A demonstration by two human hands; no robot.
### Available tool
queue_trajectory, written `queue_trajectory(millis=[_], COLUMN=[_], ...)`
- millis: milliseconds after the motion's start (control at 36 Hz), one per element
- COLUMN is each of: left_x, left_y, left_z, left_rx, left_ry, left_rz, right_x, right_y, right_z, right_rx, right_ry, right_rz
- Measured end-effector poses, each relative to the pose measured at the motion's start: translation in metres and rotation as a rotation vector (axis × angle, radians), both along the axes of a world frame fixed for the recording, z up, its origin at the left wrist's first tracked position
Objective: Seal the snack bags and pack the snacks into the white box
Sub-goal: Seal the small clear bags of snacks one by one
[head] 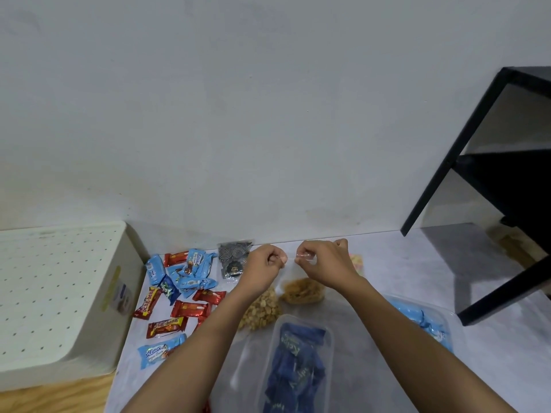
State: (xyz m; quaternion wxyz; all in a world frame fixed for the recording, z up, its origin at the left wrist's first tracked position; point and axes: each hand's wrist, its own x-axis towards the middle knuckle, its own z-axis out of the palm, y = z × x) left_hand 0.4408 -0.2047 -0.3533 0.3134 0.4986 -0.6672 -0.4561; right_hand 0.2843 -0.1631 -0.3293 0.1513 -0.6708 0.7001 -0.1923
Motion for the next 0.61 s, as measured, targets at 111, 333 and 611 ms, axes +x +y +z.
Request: queue_trajectory(millis=[111,333,611], left_x=[0.001,0.004,0.009], left_y=[0.001,0.002,0.006], left_z=[0.004,0.005,0.009], left_rx=[-0.024,-0.035,0.053], left_ry=[-0.067,-0.057,0.151], left_rz=[-0.095,-0.058,-0.002], right_x=[0.002,0.001,0.002], right_y=[0.002,0.003,0.003], right_z=[-0.002,0.0,0.007], right_rx=[0.01,0.034,0.016], right_ry=[0.01,-0.039,-0.056], right_rz=[-0.01,-0.004,0.04])
